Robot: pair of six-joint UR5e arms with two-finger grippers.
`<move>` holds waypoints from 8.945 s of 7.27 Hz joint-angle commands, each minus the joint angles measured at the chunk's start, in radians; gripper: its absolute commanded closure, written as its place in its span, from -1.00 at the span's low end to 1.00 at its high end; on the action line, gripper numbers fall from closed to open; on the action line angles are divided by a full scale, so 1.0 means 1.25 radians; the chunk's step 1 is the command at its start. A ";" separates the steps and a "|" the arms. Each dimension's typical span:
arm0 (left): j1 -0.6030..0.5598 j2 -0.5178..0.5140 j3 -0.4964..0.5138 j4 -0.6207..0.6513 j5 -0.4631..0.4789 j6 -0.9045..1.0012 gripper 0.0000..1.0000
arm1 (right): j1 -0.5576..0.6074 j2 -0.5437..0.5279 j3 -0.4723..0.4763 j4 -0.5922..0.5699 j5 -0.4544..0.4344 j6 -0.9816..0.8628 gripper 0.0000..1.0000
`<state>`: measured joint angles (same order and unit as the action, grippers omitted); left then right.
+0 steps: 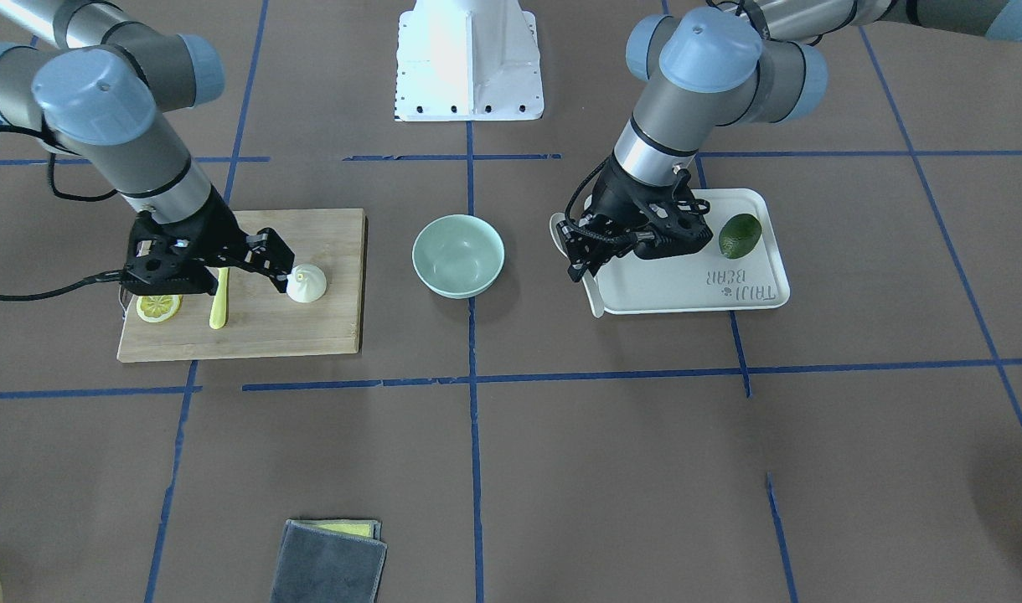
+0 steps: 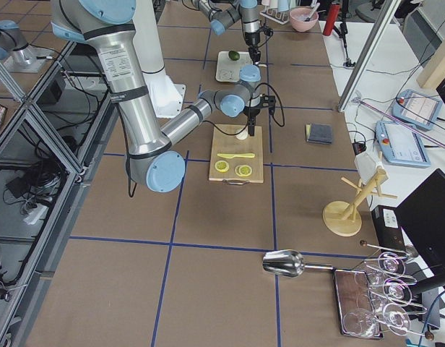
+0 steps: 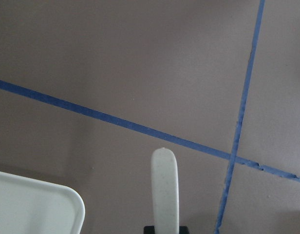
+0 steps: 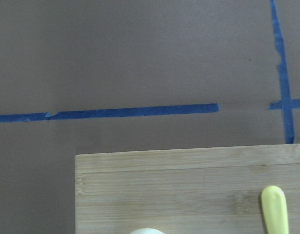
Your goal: Put spoon and bun in bowl
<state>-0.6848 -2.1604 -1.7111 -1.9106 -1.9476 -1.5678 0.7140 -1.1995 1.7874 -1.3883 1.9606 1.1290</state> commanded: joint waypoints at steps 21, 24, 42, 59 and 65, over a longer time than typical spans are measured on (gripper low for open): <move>0.104 -0.092 0.127 -0.144 0.103 -0.131 -1.00 | -0.013 0.082 -0.020 0.001 -0.022 0.033 1.00; -0.024 -0.011 0.028 -0.025 -0.027 0.087 -1.00 | -0.017 0.143 -0.025 0.000 -0.025 0.034 1.00; -0.236 0.160 -0.058 0.143 -0.104 0.545 -1.00 | -0.080 0.255 -0.020 -0.173 -0.044 0.059 -1.00; -0.639 0.362 0.071 0.292 -0.215 1.309 -1.00 | 0.703 -0.236 -0.181 -0.241 0.389 -1.074 -1.00; -0.691 0.397 0.088 0.342 -0.296 1.309 -1.00 | 0.701 -0.263 -0.178 -0.152 0.361 -0.940 -1.00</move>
<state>-1.5218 -1.6696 -1.6023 -1.5196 -2.2833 0.0690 1.5914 -1.5370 1.5610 -1.5790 2.4230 -0.0675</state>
